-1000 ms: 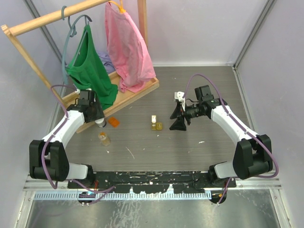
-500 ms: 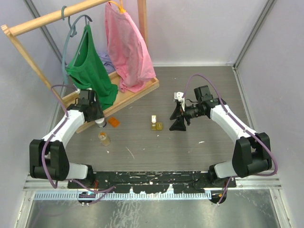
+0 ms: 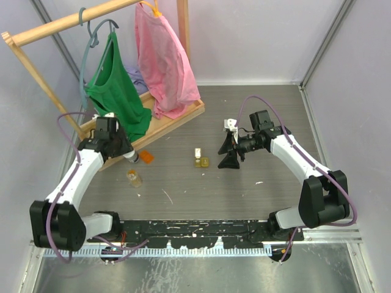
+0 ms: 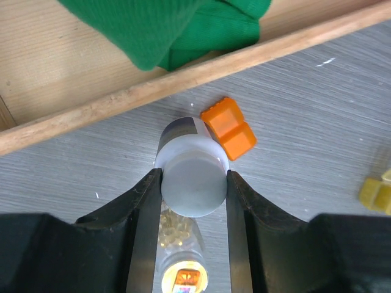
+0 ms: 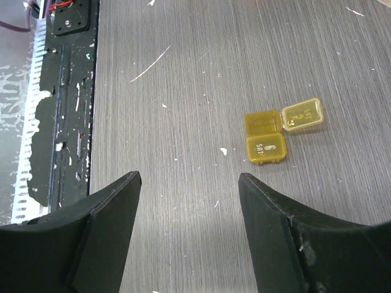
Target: Sort the pills into containers
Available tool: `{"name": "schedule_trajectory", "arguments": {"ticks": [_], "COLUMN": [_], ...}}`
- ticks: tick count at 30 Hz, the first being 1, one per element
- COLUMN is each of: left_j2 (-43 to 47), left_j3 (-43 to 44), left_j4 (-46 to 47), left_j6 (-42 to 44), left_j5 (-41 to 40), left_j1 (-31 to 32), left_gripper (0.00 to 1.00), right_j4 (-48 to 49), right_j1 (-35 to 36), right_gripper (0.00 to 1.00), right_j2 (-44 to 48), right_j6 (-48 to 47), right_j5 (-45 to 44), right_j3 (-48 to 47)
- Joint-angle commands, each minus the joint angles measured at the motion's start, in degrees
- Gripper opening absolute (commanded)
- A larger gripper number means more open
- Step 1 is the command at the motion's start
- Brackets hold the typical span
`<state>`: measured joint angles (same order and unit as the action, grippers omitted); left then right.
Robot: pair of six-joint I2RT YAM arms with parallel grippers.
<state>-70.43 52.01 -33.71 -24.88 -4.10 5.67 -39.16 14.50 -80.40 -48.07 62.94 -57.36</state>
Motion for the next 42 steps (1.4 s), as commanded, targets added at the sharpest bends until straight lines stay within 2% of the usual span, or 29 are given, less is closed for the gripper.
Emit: {"name": "schedule_trajectory", "arguments": {"ticks": [1,10,18,27,35,37,40,42], "left_j2": [5.9,15.4,22.2,22.6,15.5,13.4,10.2,8.2], "left_j3": [-1.0,-4.1,-8.2,-13.2,-14.3,-14.0,-14.0,-13.8], "left_j4": [-1.9,-1.2,8.0,23.2,36.7,39.2,44.3,46.1], "left_j6": [-1.8,-4.1,-12.4,-19.3,-22.9,-23.5,-25.1,-26.0], "left_j5": [3.5,17.3,26.4,25.1,23.7,22.7,21.8,20.8], "left_j1": [1.1,2.4,6.7,21.2,31.1,33.1,35.6,36.9], "left_gripper": [0.00,0.00,0.00,0.00,0.00,0.00,0.00,0.00], "right_j4": [-1.5,-4.1,-5.1,-6.5,-6.3,-4.8,2.1,5.7], "right_j1": [-0.1,-0.1,-0.1,-0.1,-0.1,0.1,1.8,3.1], "right_gripper": [0.71,0.74,0.75,0.79,0.88,0.90,0.93,0.94], "right_j2": [0.4,2.1,2.9,4.5,5.9,5.8,5.9,6.6], "right_j6": [-3.0,-10.3,-13.4,-17.5,-17.7,-15.2,-5.0,-1.5], "right_j5": [3.3,6.2,8.0,10.4,14.5,14.8,11.4,9.7], "right_j3": [-0.6,0.8,1.5,2.5,3.3,3.3,3.7,4.5]}}
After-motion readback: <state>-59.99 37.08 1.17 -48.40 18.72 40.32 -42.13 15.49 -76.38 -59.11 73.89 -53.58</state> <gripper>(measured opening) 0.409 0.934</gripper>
